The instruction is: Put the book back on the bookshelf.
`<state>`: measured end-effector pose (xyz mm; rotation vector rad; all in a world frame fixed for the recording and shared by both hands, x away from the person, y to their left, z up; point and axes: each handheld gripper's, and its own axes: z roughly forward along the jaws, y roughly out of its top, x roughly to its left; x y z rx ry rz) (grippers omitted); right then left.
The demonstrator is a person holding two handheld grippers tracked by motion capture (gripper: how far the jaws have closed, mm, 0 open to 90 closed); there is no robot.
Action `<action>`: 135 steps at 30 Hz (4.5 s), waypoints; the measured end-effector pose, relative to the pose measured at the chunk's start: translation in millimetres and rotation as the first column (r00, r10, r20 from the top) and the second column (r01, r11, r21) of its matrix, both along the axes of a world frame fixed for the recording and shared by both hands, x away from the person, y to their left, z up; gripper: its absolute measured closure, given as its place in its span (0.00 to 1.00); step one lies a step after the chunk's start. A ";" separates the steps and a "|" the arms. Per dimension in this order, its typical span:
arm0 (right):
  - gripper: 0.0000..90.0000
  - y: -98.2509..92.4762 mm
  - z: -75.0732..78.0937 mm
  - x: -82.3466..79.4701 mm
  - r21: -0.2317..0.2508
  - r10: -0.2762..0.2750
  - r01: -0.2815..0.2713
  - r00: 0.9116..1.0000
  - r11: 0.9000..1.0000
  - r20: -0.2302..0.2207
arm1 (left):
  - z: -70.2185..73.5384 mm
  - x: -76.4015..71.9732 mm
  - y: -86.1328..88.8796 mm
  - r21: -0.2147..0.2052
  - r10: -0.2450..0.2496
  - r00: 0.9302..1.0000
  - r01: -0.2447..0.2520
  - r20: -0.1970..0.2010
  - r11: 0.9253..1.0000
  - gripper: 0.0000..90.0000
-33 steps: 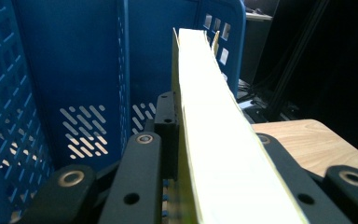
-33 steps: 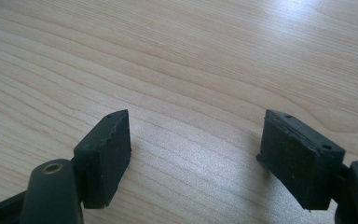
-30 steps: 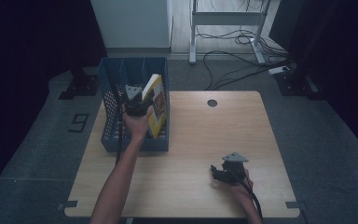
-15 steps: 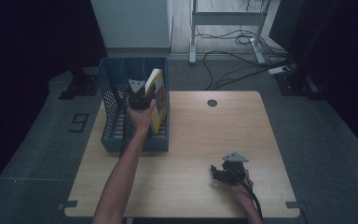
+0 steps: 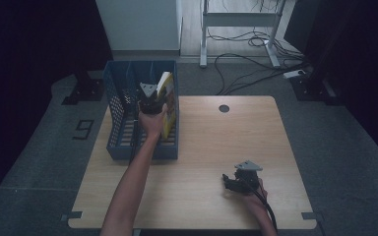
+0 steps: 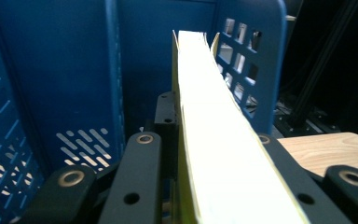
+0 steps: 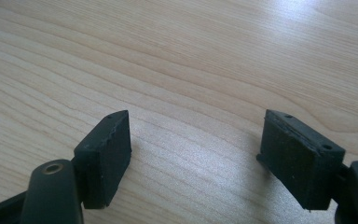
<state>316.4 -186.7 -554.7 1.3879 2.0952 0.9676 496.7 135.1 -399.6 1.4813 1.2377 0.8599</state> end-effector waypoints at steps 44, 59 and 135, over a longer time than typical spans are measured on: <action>0.26 -0.6 -0.1 -1.6 0.000 -0.003 0.003 1.000 1.000 0.001 | -22.5 -4.7 -3.1 0.004 0.022 1.000 -0.022 0.012 1.000 0.78; 0.26 -1.3 0.0 -2.8 0.000 -0.003 0.003 1.000 1.000 -0.001 | -20.6 -17.3 4.3 -0.020 0.028 0.999 -0.027 0.016 0.999 0.73; 0.26 -1.2 0.1 -1.4 -0.001 -0.003 0.003 1.000 1.000 -0.001 | -30.4 -106.5 55.9 -0.094 -0.221 0.973 0.214 -0.067 0.972 0.47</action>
